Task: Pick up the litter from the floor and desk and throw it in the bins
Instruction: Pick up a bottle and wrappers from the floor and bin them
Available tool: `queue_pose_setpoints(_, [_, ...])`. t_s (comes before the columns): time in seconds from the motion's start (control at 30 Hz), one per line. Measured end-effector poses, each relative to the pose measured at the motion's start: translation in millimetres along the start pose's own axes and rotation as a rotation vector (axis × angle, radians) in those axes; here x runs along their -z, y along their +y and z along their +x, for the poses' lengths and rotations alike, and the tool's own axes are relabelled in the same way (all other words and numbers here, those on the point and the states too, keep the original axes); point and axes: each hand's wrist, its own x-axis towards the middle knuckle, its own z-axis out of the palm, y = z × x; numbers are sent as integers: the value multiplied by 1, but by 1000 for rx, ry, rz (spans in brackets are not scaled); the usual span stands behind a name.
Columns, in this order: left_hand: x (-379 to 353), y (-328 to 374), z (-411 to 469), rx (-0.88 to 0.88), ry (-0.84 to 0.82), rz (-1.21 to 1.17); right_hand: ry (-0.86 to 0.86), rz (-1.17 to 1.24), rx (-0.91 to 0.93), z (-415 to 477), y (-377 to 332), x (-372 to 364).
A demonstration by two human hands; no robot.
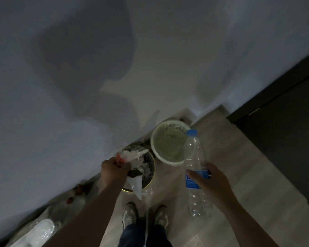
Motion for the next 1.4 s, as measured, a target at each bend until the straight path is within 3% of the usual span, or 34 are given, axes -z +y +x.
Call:
queue_pose_setpoints(0.23, [-79, -38, 62, 65, -34, 98, -30, -62, -70, 66, 62, -49])
queue_pose_setpoints(0.53, [-132, -75, 107, 101, -287, 418, -101, -177, -123, 96, 107, -80])
queue_pose_setpoints(0.7, [-135, -81, 118, 27, -355, 419, -141, -214, -168, 107, 108, -90])
queue_pose_setpoints(0.87, [-128, -86, 121, -69, -382, 450, -22, -201, -259, 127, 94, -99])
queue_pose_setpoints(1.1, [-112, -78, 113, -164, -657, 649, 21, -312, -316, 187, 64, -99])
queue_pose_setpoints(1.23, [-92, -54, 108, -304, -689, 852, 53, -420, -259, 195, 47, -98])
queue_pose_setpoints(1.4, [-55, -21, 96, -465, -656, 928, -64, -656, -140, 164, 22, -89])
